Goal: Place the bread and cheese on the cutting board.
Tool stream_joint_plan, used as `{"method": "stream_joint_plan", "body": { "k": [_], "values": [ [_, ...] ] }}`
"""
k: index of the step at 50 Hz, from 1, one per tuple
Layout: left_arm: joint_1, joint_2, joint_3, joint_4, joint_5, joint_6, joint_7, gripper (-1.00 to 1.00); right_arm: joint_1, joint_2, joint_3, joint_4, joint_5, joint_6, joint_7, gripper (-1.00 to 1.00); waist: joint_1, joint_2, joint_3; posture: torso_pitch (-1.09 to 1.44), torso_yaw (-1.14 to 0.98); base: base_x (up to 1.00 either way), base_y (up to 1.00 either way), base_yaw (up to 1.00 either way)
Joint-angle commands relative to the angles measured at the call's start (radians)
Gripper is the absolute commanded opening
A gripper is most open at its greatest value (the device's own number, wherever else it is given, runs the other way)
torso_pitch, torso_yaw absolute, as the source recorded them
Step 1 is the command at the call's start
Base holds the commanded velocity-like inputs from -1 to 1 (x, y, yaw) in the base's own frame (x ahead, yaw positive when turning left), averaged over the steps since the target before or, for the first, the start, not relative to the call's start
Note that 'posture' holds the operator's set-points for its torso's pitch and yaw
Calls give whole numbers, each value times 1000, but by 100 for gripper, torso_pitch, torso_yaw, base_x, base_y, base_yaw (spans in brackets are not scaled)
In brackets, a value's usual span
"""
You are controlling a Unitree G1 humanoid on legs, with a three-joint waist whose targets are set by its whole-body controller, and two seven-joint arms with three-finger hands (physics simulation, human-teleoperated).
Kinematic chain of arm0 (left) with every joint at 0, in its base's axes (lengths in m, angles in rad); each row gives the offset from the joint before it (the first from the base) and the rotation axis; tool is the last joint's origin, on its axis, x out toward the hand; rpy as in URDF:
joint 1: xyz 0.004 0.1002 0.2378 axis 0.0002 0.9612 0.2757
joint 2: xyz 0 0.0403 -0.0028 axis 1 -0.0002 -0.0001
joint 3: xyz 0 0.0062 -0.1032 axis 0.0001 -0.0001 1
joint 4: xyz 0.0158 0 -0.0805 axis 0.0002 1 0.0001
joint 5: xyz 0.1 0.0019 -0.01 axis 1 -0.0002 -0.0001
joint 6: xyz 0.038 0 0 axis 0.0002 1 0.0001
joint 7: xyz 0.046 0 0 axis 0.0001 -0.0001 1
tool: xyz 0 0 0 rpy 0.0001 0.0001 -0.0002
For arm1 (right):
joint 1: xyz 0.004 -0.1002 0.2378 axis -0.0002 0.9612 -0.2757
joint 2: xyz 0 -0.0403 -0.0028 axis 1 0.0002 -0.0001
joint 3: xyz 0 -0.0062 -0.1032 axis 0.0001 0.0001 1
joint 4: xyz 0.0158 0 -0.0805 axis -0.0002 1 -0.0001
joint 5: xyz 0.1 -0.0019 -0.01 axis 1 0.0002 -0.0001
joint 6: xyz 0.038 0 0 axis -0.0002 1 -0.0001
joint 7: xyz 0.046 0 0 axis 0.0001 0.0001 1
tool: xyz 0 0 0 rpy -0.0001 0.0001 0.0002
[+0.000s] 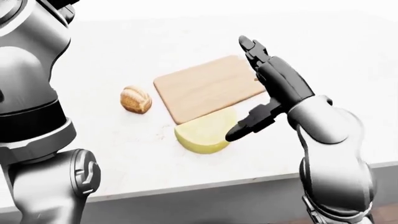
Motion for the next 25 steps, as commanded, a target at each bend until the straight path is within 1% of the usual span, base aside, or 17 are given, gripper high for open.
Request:
{"method": "stream_joint_plan", "body": {
  "k": [1,5,8,10,12,13,15,16,18,20,23,25],
  "values": [
    [-36,13,7,-26,2,-24,-7,100,-23,9,-1,4,-107,-49,73,100,-1,4,-28,0,0,0,0,0],
    [-36,10,7,-27,5,-24,-8,100,-18,48,38,41,-283,-86,240,100,-3,6,-31,0,0,0,0,0],
    [-36,9,7,-29,5,-23,-7,100,-33,104,27,86,-443,-141,398,100,-6,10,-31,0,0,0,0,0],
    [-34,7,4,-21,11,-31,-12,100,-36,158,16,105,-573,-183,523,100,-7,12,-31,0,0,0,0,0],
    [-33,6,6,-29,9,-25,-10,100,-31,230,-13,115,-708,-248,652,100,-9,15,-31,0,0,0,0,0],
    [-33,6,5,-25,12,-28,-12,100,-33,266,-28,115,-785,-277,740,100,-10,17,-31,0,0,0,0,0],
    [-31,5,6,-28,13,-27,-11,100,-30,349,-84,119,-888,-363,835,100,-12,21,-31,0,0,0,0,0],
    [-31,5,5,-25,15,-29,-14,100,-26,387,-103,117,-932,-400,888,100,-13,23,-30,0,0,0,0,0],
    [-32,4,5,-24,16,-30,-15,100,-23,452,-138,111,-1003,-462,972,100,-14,26,-30,0,0,0,0,0],
    [-33,3,4,-22,18,-30,-16,100,-28,502,-165,102,-1059,-506,1045,100,-16,30,-30,0,0,0,0,0],
    [-36,1,3,-20,22,-31,-17,100,-10,536,-183,111,-1058,-552,1059,100,-18,34,-29,0,0,0,0,0],
    [-35,0,3,-19,24,-32,-19,100,29,547,-161,109,-1050,-568,1059,100,-19,36,-29,0,0,0,0,0]
  ]
}}
